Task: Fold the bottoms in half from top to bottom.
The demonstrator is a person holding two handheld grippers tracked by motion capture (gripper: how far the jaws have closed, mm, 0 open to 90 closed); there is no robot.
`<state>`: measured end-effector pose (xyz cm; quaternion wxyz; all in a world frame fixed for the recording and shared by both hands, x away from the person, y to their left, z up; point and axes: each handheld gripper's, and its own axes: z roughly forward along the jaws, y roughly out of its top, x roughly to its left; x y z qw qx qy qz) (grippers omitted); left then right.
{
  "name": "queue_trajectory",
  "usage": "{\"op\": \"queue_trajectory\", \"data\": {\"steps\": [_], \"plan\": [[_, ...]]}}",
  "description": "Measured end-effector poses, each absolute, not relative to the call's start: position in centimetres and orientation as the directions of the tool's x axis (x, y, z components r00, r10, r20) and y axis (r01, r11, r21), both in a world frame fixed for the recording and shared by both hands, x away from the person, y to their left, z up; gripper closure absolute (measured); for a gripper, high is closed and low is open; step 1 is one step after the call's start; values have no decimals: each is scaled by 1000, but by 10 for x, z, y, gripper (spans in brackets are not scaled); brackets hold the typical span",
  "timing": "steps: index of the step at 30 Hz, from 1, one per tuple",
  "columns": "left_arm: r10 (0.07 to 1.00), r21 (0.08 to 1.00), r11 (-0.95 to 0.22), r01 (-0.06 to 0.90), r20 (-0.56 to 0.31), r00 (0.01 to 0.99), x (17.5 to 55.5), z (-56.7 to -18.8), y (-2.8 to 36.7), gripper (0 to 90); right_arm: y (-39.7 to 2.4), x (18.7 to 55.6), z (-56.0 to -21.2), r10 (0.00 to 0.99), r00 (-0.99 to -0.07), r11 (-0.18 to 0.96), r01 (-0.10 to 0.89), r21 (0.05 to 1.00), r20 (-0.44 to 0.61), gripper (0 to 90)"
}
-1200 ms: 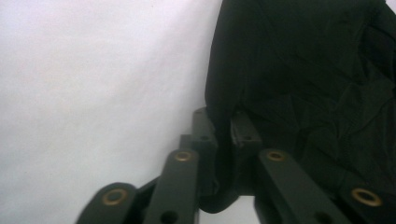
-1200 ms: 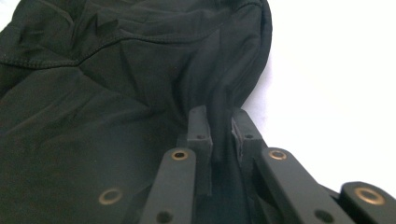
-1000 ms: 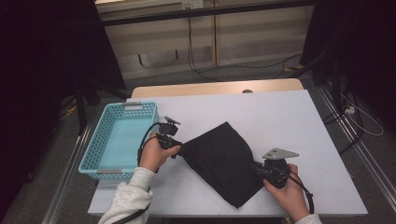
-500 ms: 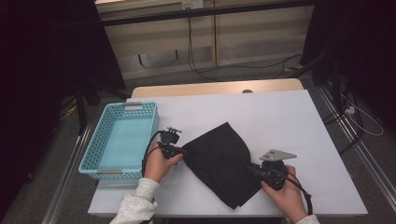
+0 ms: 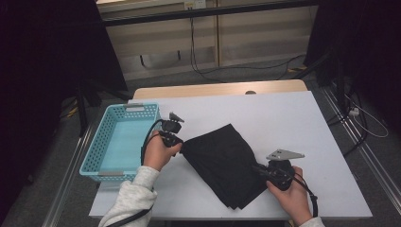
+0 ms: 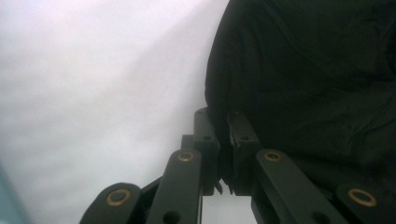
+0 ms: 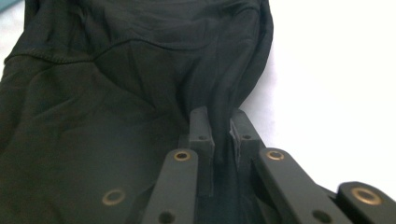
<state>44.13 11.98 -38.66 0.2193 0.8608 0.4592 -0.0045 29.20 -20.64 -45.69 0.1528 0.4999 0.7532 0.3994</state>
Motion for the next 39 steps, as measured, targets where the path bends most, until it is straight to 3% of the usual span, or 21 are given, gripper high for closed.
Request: {"op": "queue_trajectory", "data": {"steps": [15, 39], "plan": [[784, 265, -533, 803, -203, 587, 464, -333, 127, 849, -188, 289, -443, 860, -479, 165, 587, 792, 176, 822], [781, 157, -570, 807, -204, 591, 485, -299, 148, 849, -157, 299, -435, 833, -536, 204, 533, 821, 141, 822]]}}
